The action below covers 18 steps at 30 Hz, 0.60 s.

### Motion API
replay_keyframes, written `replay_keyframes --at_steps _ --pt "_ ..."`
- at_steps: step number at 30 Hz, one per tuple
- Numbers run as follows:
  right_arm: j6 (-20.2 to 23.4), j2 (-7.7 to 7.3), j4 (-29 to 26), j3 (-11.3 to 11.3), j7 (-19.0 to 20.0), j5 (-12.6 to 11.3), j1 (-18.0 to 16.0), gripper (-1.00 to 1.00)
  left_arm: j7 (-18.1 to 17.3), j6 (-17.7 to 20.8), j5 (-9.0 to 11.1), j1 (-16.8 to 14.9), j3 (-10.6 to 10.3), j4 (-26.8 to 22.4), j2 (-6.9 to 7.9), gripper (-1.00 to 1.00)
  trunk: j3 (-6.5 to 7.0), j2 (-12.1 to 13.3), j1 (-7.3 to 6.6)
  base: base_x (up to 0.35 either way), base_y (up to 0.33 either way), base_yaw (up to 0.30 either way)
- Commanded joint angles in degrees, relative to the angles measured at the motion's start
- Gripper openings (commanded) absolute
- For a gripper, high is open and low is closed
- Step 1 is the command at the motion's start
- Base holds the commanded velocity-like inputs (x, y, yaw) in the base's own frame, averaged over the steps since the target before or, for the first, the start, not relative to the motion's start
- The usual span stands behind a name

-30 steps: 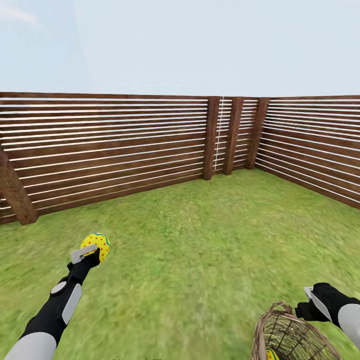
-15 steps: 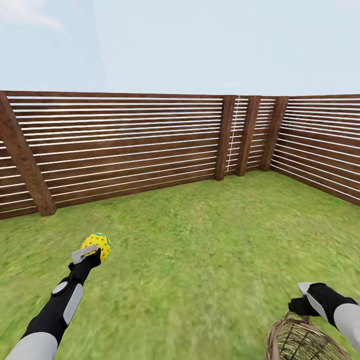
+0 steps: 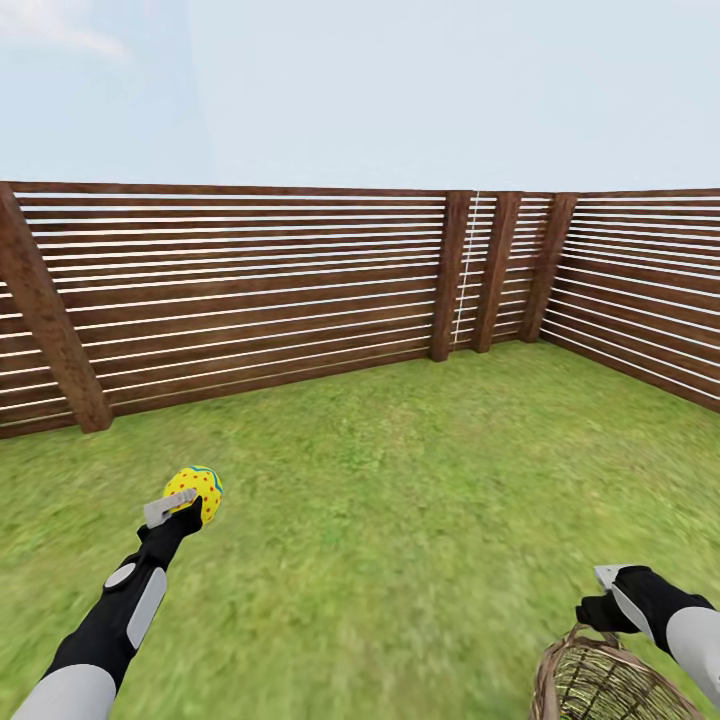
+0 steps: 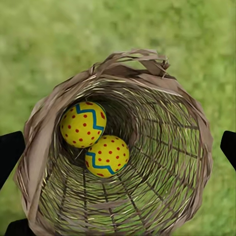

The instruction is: Take the three Easter eggs out of the wicker basket on the lawn in the garden, then place them on the lawn next to a single tree (choose any tree) so that all three eggs are next to the same tree and none are left in the basket.

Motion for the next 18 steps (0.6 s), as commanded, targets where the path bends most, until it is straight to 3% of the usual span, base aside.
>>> replay_keyframes --at_steps 1,14,18 --pt "0.3 -0.05 -0.11 0.49 0.11 -0.43 -0.02 1.0 -0.5 -0.07 0.59 -0.04 0.13 0.05 0.0 -1.0 -0.06 -0.03 0.0 0.0 0.0 0.0" --pt "0.42 -0.53 -0.11 0.4 0.21 -0.61 -0.02 1.0 -0.46 0.02 0.5 -0.04 0.13 0.12 -0.8 -1.0 -2.39 -5.24 2.85 0.0 0.0 0.0" --pt "0.45 -0.54 -0.11 0.38 0.24 -0.7 -0.02 1.0 -0.46 0.02 -0.8 -0.04 0.13 0.07 -0.92 -1.0 -3.11 -6.85 3.73 0.0 0.0 0.0"
